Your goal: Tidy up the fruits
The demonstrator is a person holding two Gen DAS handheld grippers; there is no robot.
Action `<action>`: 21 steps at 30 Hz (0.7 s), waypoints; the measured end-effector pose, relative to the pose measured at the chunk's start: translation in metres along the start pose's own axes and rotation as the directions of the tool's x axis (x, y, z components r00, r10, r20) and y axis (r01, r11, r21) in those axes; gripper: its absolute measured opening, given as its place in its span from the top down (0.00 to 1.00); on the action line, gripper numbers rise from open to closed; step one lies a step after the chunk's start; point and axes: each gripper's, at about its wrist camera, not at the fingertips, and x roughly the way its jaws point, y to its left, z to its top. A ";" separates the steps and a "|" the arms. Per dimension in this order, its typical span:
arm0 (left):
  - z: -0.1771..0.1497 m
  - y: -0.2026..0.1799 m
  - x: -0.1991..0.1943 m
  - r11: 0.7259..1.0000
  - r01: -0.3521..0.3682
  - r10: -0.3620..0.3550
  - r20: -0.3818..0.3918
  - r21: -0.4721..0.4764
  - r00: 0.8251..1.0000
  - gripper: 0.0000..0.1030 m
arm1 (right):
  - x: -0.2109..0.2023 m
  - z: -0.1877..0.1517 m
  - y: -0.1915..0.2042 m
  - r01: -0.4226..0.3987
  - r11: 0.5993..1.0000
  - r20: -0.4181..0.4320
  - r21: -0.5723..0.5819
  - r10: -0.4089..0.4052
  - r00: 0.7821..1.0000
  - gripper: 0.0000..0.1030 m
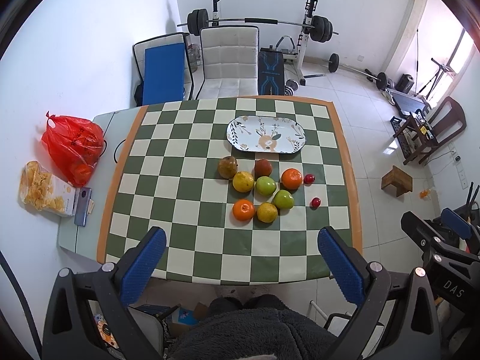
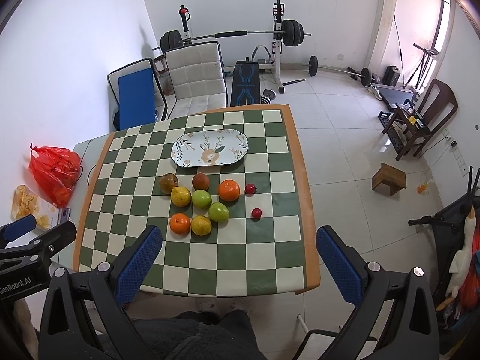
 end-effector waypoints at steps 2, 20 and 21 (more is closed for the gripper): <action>0.004 0.001 0.002 1.000 -0.008 0.008 -0.002 -0.017 1.000 0.00 | 0.000 0.004 0.001 -0.002 1.000 -0.001 0.001 0.002 1.000 0.00; 0.045 0.072 0.217 0.974 -0.195 0.162 -0.246 -0.117 0.956 0.02 | 0.241 -0.003 0.021 -0.205 0.972 -0.254 0.113 0.228 0.940 0.04; 0.045 0.078 0.240 0.975 -0.184 0.143 -0.283 -0.123 0.948 0.02 | 0.263 -0.010 0.021 -0.216 0.966 -0.282 0.139 0.248 0.927 0.09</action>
